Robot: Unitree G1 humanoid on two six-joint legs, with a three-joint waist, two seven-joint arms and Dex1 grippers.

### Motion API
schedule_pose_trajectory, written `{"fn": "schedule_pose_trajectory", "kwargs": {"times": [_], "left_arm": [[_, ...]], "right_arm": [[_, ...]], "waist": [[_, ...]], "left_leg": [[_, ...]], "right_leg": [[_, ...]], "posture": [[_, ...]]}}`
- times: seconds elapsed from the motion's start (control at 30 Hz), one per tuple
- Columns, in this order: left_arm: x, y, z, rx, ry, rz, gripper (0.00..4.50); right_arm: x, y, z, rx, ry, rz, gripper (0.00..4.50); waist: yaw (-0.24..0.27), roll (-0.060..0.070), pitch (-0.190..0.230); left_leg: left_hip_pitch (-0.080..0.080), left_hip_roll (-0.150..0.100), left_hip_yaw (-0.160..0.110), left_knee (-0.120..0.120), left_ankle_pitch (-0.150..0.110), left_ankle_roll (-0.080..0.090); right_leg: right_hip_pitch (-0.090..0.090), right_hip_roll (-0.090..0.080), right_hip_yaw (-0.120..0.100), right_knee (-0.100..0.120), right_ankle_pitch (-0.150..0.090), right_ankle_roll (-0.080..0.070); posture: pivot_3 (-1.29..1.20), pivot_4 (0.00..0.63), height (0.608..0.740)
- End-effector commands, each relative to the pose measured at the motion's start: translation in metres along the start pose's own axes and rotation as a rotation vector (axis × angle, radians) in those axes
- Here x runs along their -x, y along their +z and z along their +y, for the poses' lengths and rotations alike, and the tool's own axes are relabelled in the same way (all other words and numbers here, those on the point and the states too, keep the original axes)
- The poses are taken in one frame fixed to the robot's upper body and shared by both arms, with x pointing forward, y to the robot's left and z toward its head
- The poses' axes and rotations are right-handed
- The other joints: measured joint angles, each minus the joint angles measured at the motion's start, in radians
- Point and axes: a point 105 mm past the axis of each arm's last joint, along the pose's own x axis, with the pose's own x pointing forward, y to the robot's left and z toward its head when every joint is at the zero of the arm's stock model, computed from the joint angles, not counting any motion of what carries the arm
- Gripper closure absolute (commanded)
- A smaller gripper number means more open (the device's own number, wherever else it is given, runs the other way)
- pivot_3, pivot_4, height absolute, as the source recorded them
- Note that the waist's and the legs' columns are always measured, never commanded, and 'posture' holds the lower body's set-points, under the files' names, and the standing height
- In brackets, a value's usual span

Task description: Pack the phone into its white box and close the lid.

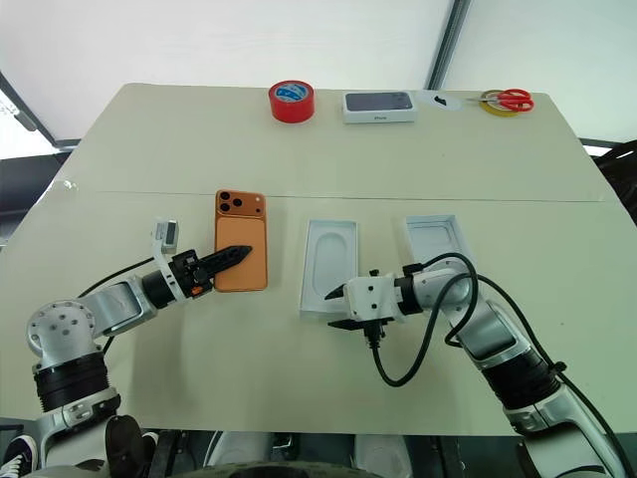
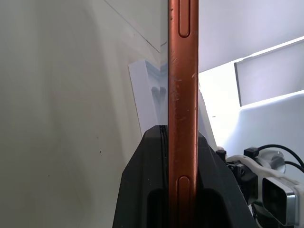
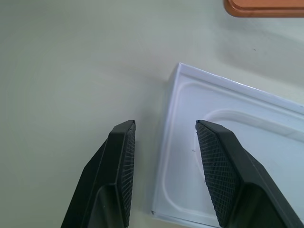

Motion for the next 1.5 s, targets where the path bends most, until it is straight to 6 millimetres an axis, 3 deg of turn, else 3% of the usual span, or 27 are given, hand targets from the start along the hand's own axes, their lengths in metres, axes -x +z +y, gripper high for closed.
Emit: {"fn": "schedule_pose_trajectory", "kwargs": {"times": [0.03, 0.13, 0.17, 0.2, 0.53, 0.63, 0.77, 0.87, 0.97, 1.03, 1.13, 1.27, 1.37, 1.5], "left_arm": [[-0.003, 0.009, -0.015, -0.046, -0.056, -0.023, 4.50], [-0.004, 0.010, -0.016, -0.052, -0.057, -0.024, 4.50], [-0.005, 0.011, -0.017, -0.053, -0.058, -0.026, 4.50], [-0.006, 0.012, -0.017, -0.057, -0.056, -0.029, 4.50], [-0.040, 0.036, -0.033, -0.054, -0.078, -0.119, 4.50], [-0.052, 0.031, -0.033, -0.046, -0.074, -0.086, 4.50], [-0.060, 0.025, -0.033, -0.046, -0.081, -0.054, 4.50], [-0.062, 0.022, -0.030, -0.036, -0.086, -0.037, 4.50], [-0.063, 0.021, -0.026, -0.024, -0.080, -0.022, 4.50], [-0.064, 0.020, -0.024, -0.014, -0.087, -0.008, 4.50], [-0.069, 0.018, -0.025, -0.008, -0.110, 0.002, 4.50], [-0.077, 0.009, -0.025, -0.003, -0.120, 0.033, 4.50], [-0.080, 0.008, -0.025, 0.016, -0.127, 0.028, 4.50], [-0.083, 0.003, -0.022, 0.002, -0.108, 0.046, 4.50]], "right_arm": [[0.000, 0.005, 0.001, 0.032, 0.011, -0.001, 2.63], [0.000, 0.004, 0.003, 0.024, 0.020, 0.000, 3.64], [0.000, 0.004, 0.002, 0.021, 0.017, 0.001, 4.22], [0.000, 0.004, 0.001, 0.019, 0.014, 0.004, 4.43], [-0.021, 0.015, -0.038, -0.056, -0.171, -0.002, 4.43], [-0.031, 0.014, -0.049, -0.058, -0.223, 0.030, 4.43], [-0.037, 0.018, -0.050, -0.058, -0.223, 0.035, 4.43], [-0.039, 0.031, -0.045, -0.125, -0.194, -0.044, 3.53], [-0.034, 0.031, -0.042, -0.099, -0.177, -0.037, 1.96], [-0.021, 0.036, -0.044, -0.047, -0.172, -0.049, 0.94], [0.008, 0.033, -0.059, -0.097, -0.215, -0.073, 0.94], [0.034, -0.001, -0.074, -0.117, -0.275, 0.048, 0.94], [0.041, -0.017, -0.084, -0.136, -0.321, 0.093, 0.94], [0.037, -0.018, -0.087, -0.133, -0.324, 0.075, 0.94]], "waist": [[0.000, 0.000, 0.000], [-0.001, 0.000, 0.000], [-0.001, 0.000, 0.000], [0.000, 0.000, 0.000], [0.000, -0.001, 0.000], [0.000, -0.001, 0.000], [0.000, -0.001, 0.000], [-0.001, -0.001, 0.000], [0.000, -0.001, 0.000], [0.002, -0.001, 0.000], [0.003, -0.002, 0.001], [0.002, -0.002, 0.001], [0.000, -0.002, 0.001], [-0.003, -0.002, 0.001]], "left_leg": [[0.000, 0.000, 0.000, 0.000, 0.000, 0.000], [0.000, 0.000, 0.000, 0.000, 0.000, 0.000], [0.000, 0.000, 0.000, 0.000, 0.000, 0.000], [0.000, 0.000, 0.000, 0.000, 0.000, 0.000], [0.000, 0.000, 0.000, 0.002, 0.000, 0.000], [0.000, 0.000, 0.000, 0.002, 0.000, 0.000], [0.000, 0.000, 0.000, 0.002, 0.000, 0.000], [0.000, 0.000, 0.000, 0.002, 0.001, 0.000], [0.000, 0.000, 0.000, 0.002, 0.001, 0.000], [0.000, 0.000, 0.000, 0.002, 0.001, 0.000], [0.000, 0.000, 0.000, 0.003, 0.001, 0.000], [0.000, 0.000, 0.000, 0.003, 0.001, 0.000], [0.000, 0.000, 0.000, 0.002, 0.001, 0.000], [0.000, 0.001, 0.001, 0.002, 0.001, 0.000]], "right_leg": [[0.000, 0.000, 0.000, 0.000, 0.000, 0.000], [0.000, 0.000, 0.000, 0.000, 0.000, 0.000], [0.000, 0.000, 0.000, 0.000, 0.000, 0.000], [0.000, 0.000, 0.000, 0.000, 0.000, 0.000], [0.001, 0.001, -0.001, 0.001, 0.000, 0.000], [0.001, 0.001, -0.001, 0.001, 0.000, 0.000], [0.001, 0.002, -0.001, 0.001, 0.000, 0.000], [0.001, 0.002, -0.001, 0.001, 0.000, 0.000], [0.001, 0.002, -0.001, 0.001, 0.000, 0.000], [0.001, 0.002, -0.001, 0.001, 0.000, 0.000], [0.001, 0.002, -0.001, 0.001, 0.000, 0.000], [0.001, 0.002, -0.001, 0.001, 0.000, 0.000], [0.001, 0.002, -0.001, 0.001, 0.000, 0.000], [0.000, 0.003, 0.000, 0.001, 0.000, 0.000]], "posture": [[0.00, 0.150, 0.730], [0.00, 0.150, 0.730], [0.00, 0.150, 0.730], [0.00, 0.150, 0.730], [0.00, 0.150, 0.730], [0.00, 0.150, 0.730], [0.00, 0.150, 0.730], [0.00, 0.150, 0.730], [0.00, 0.150, 0.730], [0.00, 0.150, 0.730], [0.00, 0.150, 0.730], [0.00, 0.150, 0.730], [0.00, 0.150, 0.730], [0.00, 0.150, 0.730]]}}
